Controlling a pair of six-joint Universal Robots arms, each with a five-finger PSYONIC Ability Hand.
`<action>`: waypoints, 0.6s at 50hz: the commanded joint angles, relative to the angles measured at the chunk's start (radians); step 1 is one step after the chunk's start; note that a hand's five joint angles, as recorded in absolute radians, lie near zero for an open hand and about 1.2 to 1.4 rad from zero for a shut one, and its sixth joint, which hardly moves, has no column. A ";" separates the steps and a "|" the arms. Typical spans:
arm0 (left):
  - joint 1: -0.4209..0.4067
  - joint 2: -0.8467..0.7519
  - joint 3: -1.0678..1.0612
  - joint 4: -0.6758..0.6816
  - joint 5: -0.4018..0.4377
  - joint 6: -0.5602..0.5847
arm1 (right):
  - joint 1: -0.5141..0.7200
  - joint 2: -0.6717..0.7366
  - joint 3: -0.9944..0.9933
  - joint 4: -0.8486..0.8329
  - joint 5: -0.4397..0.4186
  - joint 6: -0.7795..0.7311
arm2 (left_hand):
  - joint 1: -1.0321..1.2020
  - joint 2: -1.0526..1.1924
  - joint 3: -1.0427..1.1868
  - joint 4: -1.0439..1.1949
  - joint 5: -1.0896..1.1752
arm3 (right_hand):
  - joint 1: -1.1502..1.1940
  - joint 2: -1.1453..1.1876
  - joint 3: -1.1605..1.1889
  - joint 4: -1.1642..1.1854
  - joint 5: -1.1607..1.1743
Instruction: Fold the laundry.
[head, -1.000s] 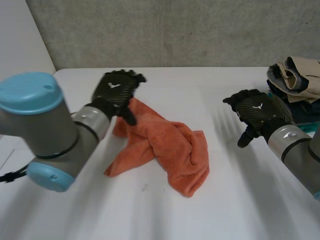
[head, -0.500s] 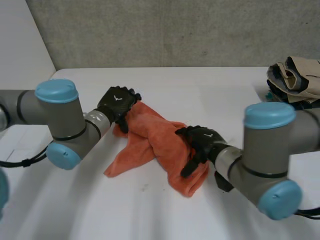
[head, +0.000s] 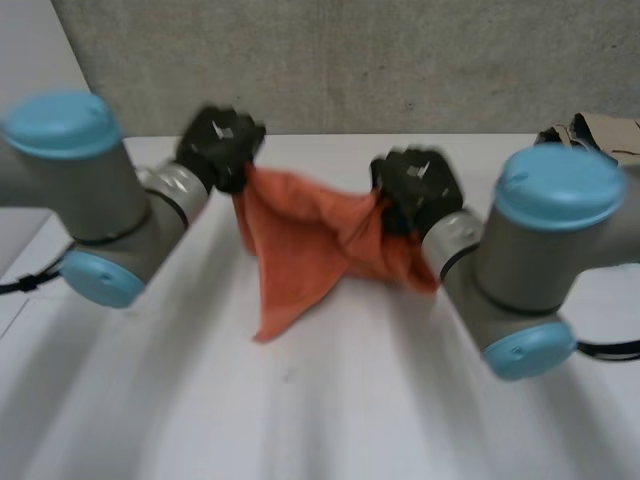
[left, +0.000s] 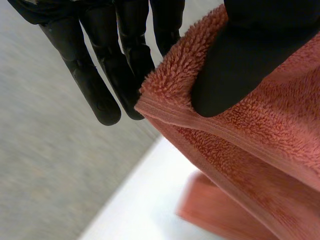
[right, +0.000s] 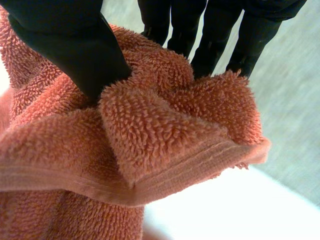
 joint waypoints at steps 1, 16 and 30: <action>0.000 0.288 -0.096 0.004 -0.023 -0.095 | -0.080 -0.140 -0.030 0.001 -0.027 -0.117 | 0.258 0.203 0.211 0.200 0.254 | 0.358 0.237 0.240 0.213 0.252; -0.077 0.555 -0.323 0.007 -0.028 -0.236 | -0.112 -0.245 -0.113 0.065 -0.146 -0.160 | 0.258 0.203 0.211 0.200 0.254 | 0.358 0.237 0.240 0.213 0.252; -0.155 0.455 -0.492 0.102 -0.036 -0.279 | -0.132 -0.104 -0.179 0.073 -0.152 -0.293 | 0.258 0.203 0.211 0.200 0.254 | 0.358 0.237 0.240 0.213 0.252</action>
